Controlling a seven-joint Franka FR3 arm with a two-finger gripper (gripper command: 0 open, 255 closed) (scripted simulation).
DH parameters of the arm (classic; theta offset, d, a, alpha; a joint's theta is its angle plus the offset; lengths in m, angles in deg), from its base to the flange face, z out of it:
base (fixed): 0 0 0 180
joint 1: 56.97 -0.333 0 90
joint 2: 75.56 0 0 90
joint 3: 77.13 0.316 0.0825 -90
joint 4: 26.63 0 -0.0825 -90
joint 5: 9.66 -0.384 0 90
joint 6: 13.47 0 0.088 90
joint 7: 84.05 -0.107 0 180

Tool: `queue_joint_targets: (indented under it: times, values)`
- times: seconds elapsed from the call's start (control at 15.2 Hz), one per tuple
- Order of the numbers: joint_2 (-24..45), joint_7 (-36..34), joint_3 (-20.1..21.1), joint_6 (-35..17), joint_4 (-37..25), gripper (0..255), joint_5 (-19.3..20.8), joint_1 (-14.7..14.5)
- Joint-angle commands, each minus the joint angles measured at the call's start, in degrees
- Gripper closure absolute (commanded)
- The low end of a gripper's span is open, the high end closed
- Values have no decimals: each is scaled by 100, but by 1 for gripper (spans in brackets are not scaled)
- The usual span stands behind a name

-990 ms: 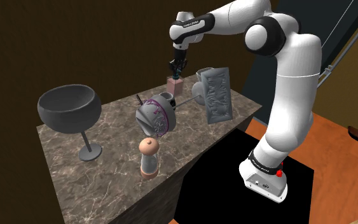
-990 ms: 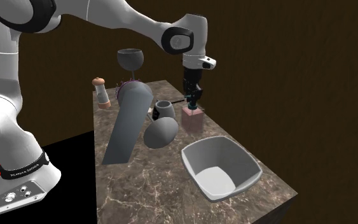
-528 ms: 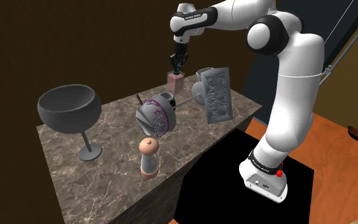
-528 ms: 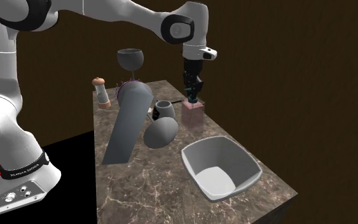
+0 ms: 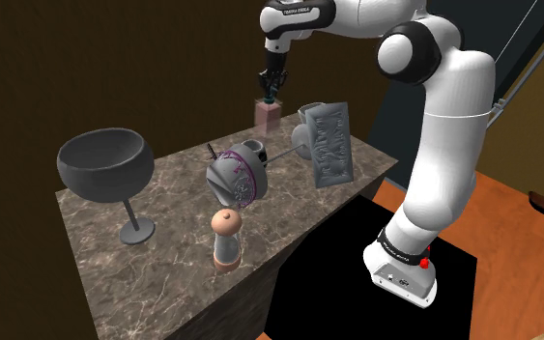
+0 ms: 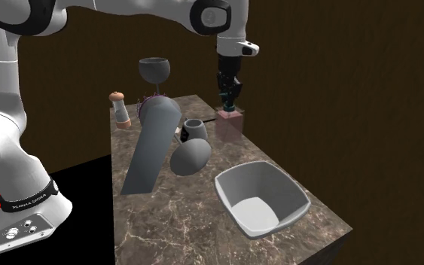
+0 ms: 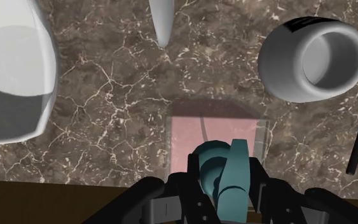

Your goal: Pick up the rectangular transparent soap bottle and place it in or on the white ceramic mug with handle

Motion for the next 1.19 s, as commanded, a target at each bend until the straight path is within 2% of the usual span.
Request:
queue_joint_targets:
  times: [0.0,0.92,0.99,1.12]
  values:
    - [-29,-12,-1,137,-108,255,6,-1]
    - [111,-57,-10,1288,-1399,255,-2,50]
    - [122,-58,-10,1328,-1450,255,-3,53]
    - [-166,-264,43,1311,-1157,255,51,-115]
